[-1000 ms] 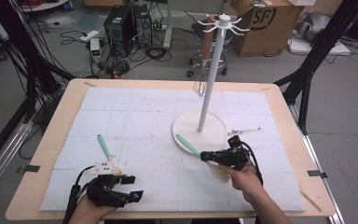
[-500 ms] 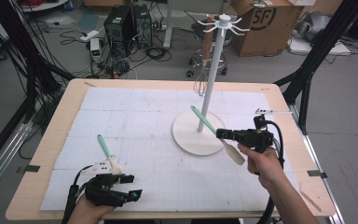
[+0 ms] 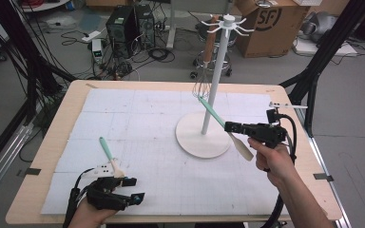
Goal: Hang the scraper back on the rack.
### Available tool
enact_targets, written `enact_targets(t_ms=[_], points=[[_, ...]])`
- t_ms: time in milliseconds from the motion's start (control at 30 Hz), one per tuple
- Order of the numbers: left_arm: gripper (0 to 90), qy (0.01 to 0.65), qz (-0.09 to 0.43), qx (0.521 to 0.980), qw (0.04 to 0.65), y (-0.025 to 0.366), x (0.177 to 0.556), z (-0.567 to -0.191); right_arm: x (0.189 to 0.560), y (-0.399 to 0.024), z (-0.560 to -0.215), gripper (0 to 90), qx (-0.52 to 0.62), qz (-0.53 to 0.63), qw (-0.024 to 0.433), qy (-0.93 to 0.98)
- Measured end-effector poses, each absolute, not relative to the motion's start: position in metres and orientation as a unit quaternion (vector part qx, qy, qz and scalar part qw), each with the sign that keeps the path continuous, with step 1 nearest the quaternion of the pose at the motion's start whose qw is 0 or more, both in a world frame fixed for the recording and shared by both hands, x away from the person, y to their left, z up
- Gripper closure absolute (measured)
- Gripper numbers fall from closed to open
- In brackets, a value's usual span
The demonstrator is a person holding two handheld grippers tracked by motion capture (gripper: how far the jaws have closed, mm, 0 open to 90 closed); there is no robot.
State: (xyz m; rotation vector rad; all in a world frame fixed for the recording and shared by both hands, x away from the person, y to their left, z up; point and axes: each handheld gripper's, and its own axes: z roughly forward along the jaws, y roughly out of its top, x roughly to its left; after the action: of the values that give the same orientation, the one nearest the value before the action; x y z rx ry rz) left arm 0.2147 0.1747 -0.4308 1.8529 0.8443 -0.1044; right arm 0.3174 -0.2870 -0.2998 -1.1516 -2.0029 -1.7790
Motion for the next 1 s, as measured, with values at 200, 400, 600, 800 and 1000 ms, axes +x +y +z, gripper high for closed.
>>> enact_targets(t_ms=[200, 400, 600, 800, 1000], points=[[28.2, 0.352, -0.043, 0.775, 0.523, 0.174, 0.215, -0.431, 0.316, -0.300, -0.272, 82.0, -0.385, -0.632, 0.096, -0.666], [28.2, 0.350, -0.044, 0.775, 0.524, 0.174, 0.215, -0.431, 0.317, -0.310, -0.249, 82.0, -0.387, -0.638, 0.077, -0.661], [28.3, 0.352, -0.046, 0.773, 0.526, 0.175, 0.216, -0.431, 0.319, -0.318, -0.239, 82.0, -0.390, -0.646, 0.072, -0.652], [28.3, 0.353, -0.046, 0.772, 0.526, 0.176, 0.216, -0.431, 0.321, -0.323, -0.238, 82.0, -0.396, -0.657, 0.075, -0.637], [28.3, 0.353, -0.046, 0.773, 0.526, 0.175, 0.216, -0.431, 0.319, -0.324, -0.233, 82.0, -0.392, -0.660, 0.074, -0.636]])
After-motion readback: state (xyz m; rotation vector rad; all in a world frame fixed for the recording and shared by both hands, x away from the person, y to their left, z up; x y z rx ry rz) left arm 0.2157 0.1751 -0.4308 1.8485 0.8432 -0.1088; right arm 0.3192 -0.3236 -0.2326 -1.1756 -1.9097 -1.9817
